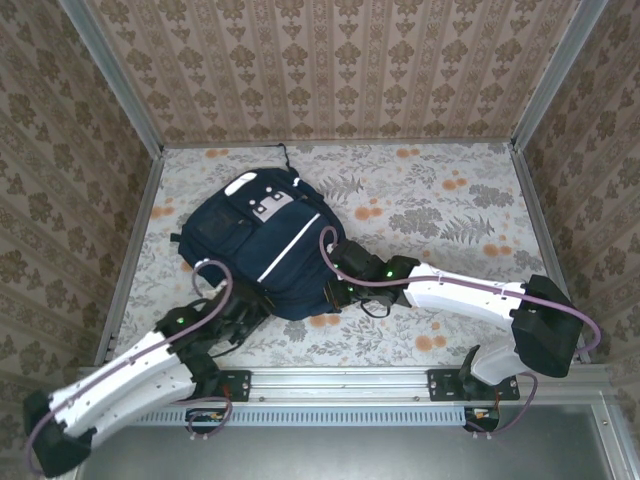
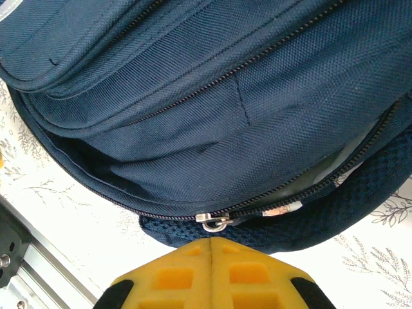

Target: Pack the student bag

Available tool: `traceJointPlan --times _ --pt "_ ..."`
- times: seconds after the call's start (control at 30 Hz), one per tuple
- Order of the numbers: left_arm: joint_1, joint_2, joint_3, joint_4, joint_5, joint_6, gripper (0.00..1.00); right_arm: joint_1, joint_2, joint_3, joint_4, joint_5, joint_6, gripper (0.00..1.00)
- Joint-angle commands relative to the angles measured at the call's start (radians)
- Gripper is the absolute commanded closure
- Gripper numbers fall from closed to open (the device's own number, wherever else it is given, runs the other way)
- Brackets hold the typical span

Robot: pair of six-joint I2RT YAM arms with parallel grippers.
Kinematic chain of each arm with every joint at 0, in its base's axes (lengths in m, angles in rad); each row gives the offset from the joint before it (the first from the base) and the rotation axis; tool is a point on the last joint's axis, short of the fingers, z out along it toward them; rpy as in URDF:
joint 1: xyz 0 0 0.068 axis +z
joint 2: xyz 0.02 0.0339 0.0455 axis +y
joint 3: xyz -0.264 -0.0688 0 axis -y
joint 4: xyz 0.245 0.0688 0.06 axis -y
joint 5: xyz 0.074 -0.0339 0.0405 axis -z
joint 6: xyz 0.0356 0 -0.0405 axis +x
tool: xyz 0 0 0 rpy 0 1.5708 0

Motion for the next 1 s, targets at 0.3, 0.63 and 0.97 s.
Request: traceJointPlan --times 0.3,0.63,0.97 --pt "-0.076 0.349 0.112 0.23 -0.17 -0.124 0.4 -0.014 -0.202 -0.158 0.035 0.111 0.017 0.6" --pt "-0.061 0.381 0.163 0.159 -0.232 -0.105 1.0 -0.02 -0.241 -0.247 0.191 0.076 0.001 0.53" --pt "-0.043 0.147 0.122 0.041 -0.285 -0.144 1.0 -0.04 -0.178 -0.205 0.297 -0.067 -0.045 0.62"
